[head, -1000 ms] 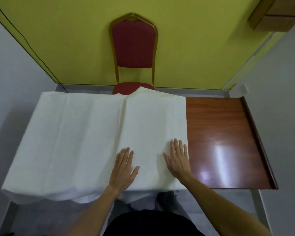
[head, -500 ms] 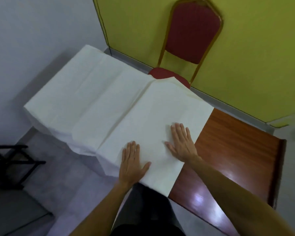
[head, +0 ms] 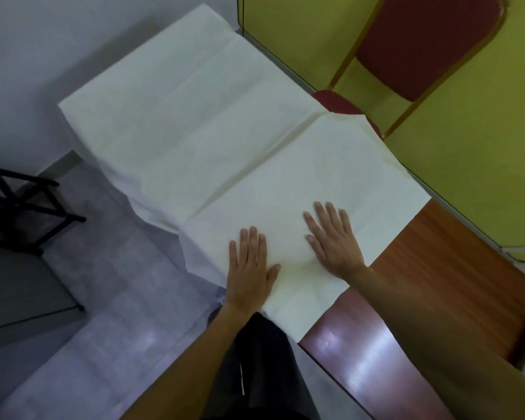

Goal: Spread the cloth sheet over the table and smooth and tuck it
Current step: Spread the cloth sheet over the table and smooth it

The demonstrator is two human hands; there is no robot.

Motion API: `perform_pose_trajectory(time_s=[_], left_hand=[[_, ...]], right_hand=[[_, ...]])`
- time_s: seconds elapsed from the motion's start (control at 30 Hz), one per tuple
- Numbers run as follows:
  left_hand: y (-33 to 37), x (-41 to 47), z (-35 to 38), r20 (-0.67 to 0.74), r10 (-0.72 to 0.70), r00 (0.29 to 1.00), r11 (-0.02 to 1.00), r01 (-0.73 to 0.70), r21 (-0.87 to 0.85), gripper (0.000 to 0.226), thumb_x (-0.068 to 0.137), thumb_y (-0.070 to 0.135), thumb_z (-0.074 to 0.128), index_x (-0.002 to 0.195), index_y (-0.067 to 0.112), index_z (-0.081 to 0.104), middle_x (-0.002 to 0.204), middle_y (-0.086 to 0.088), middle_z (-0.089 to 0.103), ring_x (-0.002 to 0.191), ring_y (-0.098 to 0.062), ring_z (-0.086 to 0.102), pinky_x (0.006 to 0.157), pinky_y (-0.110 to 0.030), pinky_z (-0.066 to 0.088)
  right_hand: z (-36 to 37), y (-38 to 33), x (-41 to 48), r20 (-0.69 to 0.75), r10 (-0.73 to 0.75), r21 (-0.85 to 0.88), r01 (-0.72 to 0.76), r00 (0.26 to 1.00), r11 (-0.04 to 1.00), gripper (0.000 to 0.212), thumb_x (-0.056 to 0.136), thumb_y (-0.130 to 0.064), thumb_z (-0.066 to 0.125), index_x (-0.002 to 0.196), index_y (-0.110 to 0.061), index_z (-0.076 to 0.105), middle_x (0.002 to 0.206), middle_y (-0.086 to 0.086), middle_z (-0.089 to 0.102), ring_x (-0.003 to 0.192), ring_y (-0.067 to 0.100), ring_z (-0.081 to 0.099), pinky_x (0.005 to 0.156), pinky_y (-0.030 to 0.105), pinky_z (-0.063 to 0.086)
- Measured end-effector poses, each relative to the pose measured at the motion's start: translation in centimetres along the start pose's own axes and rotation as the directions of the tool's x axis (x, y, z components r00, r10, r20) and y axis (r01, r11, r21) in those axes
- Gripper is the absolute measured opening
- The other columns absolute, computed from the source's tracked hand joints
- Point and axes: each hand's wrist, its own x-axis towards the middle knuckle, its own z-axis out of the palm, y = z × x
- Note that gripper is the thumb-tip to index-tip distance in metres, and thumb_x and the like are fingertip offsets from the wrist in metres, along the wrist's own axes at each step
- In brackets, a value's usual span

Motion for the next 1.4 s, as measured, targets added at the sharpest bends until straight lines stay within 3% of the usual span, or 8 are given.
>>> perform_pose_trajectory(time_s=[0.3, 0.43, 0.57, 0.67, 0.77, 0.87, 1.0, 1.4], left_hand=[[0.4, 0.2, 0.2, -0.091, 0.041, 0.995, 0.999, -0.041, 0.005, 0.050, 0.107, 0.029, 0.027, 0.151, 0.006, 0.034, 0.161, -0.021, 0.021, 0.150, -0.043, 0.011, 0.117, -0.061, 0.019], [0.3, 0.0, -0.6, -0.100, 0.105, 0.989, 0.994, -0.107, -0.016, 0.046, 0.107, 0.026, 0.031, 0.146, 0.003, 0.044, 0.157, -0.019, 0.033, 0.147, -0.041, 0.024, 0.114, -0.062, 0.026], [0.2, -0.3, -2.1, -0.133, 0.164, 0.977, 0.986, -0.168, -0.020, 0.045, 0.106, 0.023, 0.030, 0.140, 0.000, 0.051, 0.149, -0.019, 0.045, 0.143, -0.039, 0.034, 0.112, -0.062, 0.031], [1.9, -0.8, -3.2, -0.109, 0.252, 0.962, 0.966, -0.257, -0.038, 0.040, 0.103, 0.018, 0.037, 0.128, -0.001, 0.061, 0.137, -0.018, 0.059, 0.136, -0.037, 0.046, 0.108, -0.060, 0.038], [2.7, -1.0, -3.7, -0.035, 0.171, 0.985, 0.982, -0.173, -0.080, 0.043, 0.098, 0.018, 0.040, 0.128, -0.003, 0.061, 0.138, -0.020, 0.057, 0.138, -0.038, 0.043, 0.107, -0.059, 0.040], [1.9, 0.2, -4.0, 0.015, 0.040, 0.999, 0.996, -0.039, -0.077, 0.059, 0.097, 0.032, 0.037, 0.141, -0.006, 0.046, 0.150, -0.023, 0.042, 0.145, -0.038, 0.029, 0.115, -0.056, 0.028], [2.5, 0.2, -3.1, 0.050, -0.061, 0.997, 0.996, 0.064, -0.060, 0.079, 0.092, 0.052, 0.039, 0.146, -0.006, 0.037, 0.155, -0.023, 0.034, 0.145, -0.039, 0.028, 0.117, -0.051, 0.015], [3.4, 1.1, -5.2, -0.081, -0.346, 0.935, 0.938, 0.341, -0.071, 0.078, 0.095, 0.053, 0.027, 0.149, -0.003, 0.031, 0.158, -0.022, 0.029, 0.148, -0.038, 0.021, 0.120, -0.056, 0.020]], right_hand=[[0.3, -0.1, 0.1, -0.050, -0.026, 0.082, 0.030, 0.998, 0.996, 0.049, 0.109, -0.035, 0.028, 0.153, -0.015, 0.034, 0.161, 0.004, 0.029, 0.151, 0.034, 0.017, 0.120, 0.056, 0.019], [-2.3, -0.3, -0.4, 0.020, -0.005, 0.123, 0.002, 1.000, 0.992, 0.050, 0.107, -0.033, 0.027, 0.153, -0.014, 0.035, 0.160, 0.002, 0.033, 0.151, 0.029, 0.018, 0.124, 0.046, 0.012], [-4.2, 0.0, -2.1, 0.113, 0.011, 0.036, -0.015, 0.994, 0.999, 0.051, 0.107, -0.033, 0.026, 0.151, -0.012, 0.038, 0.155, 0.004, 0.041, 0.148, 0.032, 0.028, 0.122, 0.044, 0.013], [-5.1, -0.6, -3.4, 0.180, 0.070, 0.025, -0.075, 0.981, 0.997, 0.058, 0.106, -0.042, 0.016, 0.155, -0.014, 0.027, 0.160, 0.006, 0.031, 0.150, 0.031, 0.021, 0.124, 0.045, 0.013], [-5.7, -1.2, -3.8, 0.187, 0.106, 0.018, -0.112, 0.977, 0.994, 0.068, 0.103, -0.053, 0.004, 0.157, -0.015, 0.021, 0.164, 0.007, 0.020, 0.152, 0.029, 0.015, 0.124, 0.047, 0.013], [-6.1, -0.5, -3.4, 0.214, 0.155, 0.010, -0.160, 0.965, 0.987, 0.070, 0.101, -0.057, 0.008, 0.159, -0.018, 0.008, 0.166, 0.003, 0.003, 0.154, 0.024, 0.001, 0.122, 0.037, -0.006], [-6.1, 1.0, -3.2, 0.240, 0.174, 0.015, -0.183, 0.955, 0.983, 0.068, 0.102, -0.054, 0.014, 0.158, -0.019, 0.000, 0.166, 0.004, -0.003, 0.153, 0.022, -0.007, 0.121, 0.036, -0.009], [-7.8, 4.6, 2.2, 0.204, -0.079, 0.049, 0.070, 0.976, 0.996, 0.072, 0.099, -0.056, 0.003, 0.159, -0.017, 0.006, 0.166, 0.005, 0.001, 0.153, 0.023, -0.005, 0.122, 0.038, -0.007]])
